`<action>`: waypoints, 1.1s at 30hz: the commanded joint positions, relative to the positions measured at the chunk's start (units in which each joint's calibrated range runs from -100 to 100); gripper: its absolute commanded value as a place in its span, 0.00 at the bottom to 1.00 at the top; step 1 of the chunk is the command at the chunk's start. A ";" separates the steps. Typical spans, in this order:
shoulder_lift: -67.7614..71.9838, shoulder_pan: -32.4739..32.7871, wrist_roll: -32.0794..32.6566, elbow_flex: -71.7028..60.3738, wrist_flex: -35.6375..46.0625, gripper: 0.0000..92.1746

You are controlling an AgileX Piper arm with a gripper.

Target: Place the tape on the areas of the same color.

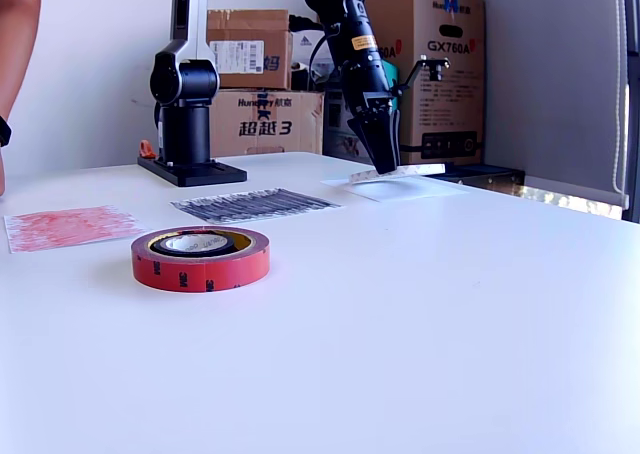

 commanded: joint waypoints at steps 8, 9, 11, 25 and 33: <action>0.26 1.54 0.36 0.03 -0.21 0.00; 0.26 1.70 0.36 0.03 -0.21 0.00; 0.26 1.70 0.36 0.03 -0.21 0.00; 1.01 1.23 -0.05 0.66 -0.04 0.24; 1.29 1.39 -0.22 0.66 -0.04 0.57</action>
